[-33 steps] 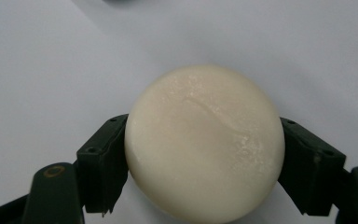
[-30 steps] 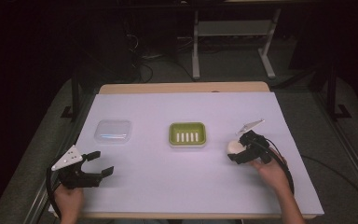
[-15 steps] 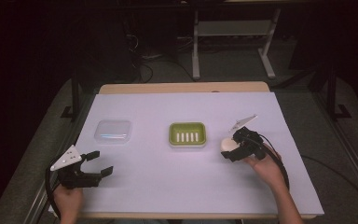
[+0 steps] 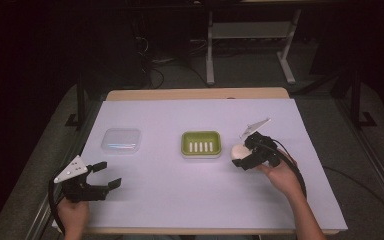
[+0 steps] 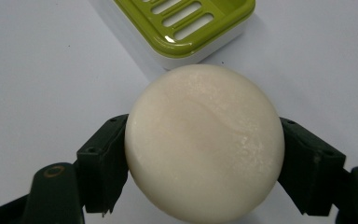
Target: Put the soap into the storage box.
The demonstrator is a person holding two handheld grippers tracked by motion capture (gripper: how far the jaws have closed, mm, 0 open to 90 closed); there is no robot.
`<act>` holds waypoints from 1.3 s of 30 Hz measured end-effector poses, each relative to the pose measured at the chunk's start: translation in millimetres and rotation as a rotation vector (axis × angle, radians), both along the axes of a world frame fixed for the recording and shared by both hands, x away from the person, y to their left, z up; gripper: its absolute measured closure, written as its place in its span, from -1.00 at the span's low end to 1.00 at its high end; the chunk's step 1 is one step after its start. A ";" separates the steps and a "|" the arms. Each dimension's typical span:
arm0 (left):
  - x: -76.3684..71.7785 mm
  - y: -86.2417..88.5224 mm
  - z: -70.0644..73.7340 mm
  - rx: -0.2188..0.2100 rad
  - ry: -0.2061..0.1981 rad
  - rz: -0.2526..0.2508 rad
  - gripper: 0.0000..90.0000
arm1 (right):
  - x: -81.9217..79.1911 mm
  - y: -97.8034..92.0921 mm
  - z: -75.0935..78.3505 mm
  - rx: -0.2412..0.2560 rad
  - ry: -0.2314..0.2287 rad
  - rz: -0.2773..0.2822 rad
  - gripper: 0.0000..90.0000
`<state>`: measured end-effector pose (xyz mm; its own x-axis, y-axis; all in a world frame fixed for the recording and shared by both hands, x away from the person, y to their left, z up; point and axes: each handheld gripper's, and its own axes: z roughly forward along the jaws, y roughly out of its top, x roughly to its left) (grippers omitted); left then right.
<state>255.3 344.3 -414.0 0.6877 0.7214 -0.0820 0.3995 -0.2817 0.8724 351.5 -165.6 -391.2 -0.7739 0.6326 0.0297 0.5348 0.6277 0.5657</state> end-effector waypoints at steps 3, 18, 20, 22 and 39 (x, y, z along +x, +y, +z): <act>-0.1 -0.2 -0.1 -0.001 0.000 0.000 -0.68 | 0.9 2.3 2.9 0.003 -0.004 0.010 -0.46; -0.7 0.0 0.5 -0.001 -0.001 -0.001 -0.68 | 7.1 19.4 17.1 -0.002 -0.021 0.060 -0.46; -0.8 0.1 0.5 -0.001 -0.002 -0.001 -0.68 | 8.7 20.8 18.4 -0.003 -0.020 0.065 -0.46; -0.8 0.2 0.5 0.000 -0.002 -0.001 -0.68 | 10.8 23.7 19.5 -0.006 -0.022 0.075 -0.46; -0.1 1.9 0.0 -0.009 0.000 0.005 -0.68 | 20.4 37.4 25.8 -0.013 -0.031 0.111 -0.46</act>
